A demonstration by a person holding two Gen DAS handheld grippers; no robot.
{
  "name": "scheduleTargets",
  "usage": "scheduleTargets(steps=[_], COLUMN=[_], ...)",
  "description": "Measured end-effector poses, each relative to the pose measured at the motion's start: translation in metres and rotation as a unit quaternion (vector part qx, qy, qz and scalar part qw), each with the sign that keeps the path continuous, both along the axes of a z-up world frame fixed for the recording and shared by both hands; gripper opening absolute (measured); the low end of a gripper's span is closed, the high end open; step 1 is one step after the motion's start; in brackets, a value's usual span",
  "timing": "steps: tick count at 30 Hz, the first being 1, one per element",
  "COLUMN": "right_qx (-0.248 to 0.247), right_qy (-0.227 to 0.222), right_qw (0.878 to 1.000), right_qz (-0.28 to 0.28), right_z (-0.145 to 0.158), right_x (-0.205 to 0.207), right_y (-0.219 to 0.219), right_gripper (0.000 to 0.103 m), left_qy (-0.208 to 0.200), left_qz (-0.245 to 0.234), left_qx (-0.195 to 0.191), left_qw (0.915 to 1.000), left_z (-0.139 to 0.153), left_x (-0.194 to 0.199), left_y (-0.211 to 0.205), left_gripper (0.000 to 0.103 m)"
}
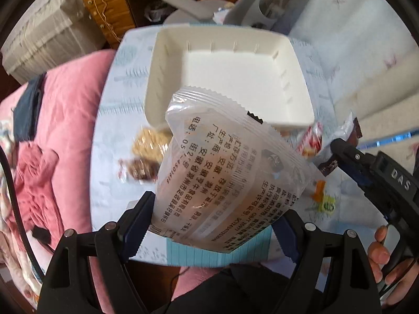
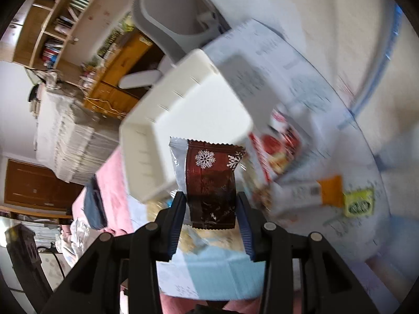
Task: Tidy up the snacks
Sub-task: 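Carry the candy with the right tool into the white tray while the left tool drops the biscuit bag there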
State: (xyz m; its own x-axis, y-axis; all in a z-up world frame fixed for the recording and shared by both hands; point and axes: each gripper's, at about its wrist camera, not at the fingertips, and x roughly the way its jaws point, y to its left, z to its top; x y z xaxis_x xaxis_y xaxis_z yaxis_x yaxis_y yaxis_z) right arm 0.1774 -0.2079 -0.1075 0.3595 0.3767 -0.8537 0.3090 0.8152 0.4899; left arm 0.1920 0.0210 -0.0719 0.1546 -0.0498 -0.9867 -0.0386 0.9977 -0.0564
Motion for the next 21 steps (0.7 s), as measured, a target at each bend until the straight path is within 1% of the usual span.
scheduleTargets(steps=[3,7,11,17,21], right_qx=[0.002,-0.002,-0.010,-0.005,0.005], right_qy=[-0.017,-0.030,-0.038,-0.038,-0.047], right_qw=[1.000,0.999,0.999,0.999,0.999], right_qz=[0.007,0.012,0.010,0.015,0.027], right_z=[0.004,0.007,0.006,-0.005,-0.010], right_x=[0.019,0.039,0.056,0.075,0.083], right_y=[0.010,0.010,0.008,0.011,0.016], right_gripper=[0.039,0.039,0.039,0.039,0.041], left_qy=[-0.014,-0.024,-0.046,-0.069,-0.084], left_qz=[0.005,0.020,0.028,0.031,0.042], left_qx=[0.000,-0.027,-0.062,-0.103,-0.114], left_qw=[0.9999,0.9992,0.9966,0.9918,0.9891], left_z=[0.005,0.004,0.001,-0.013,-0.021], left_x=[0.024,0.054,0.080,0.103,0.116], left_y=[-0.001,0.005,0.006,0.005,0.009], left_gripper=[0.083,0.083,0.083,0.083,0.086])
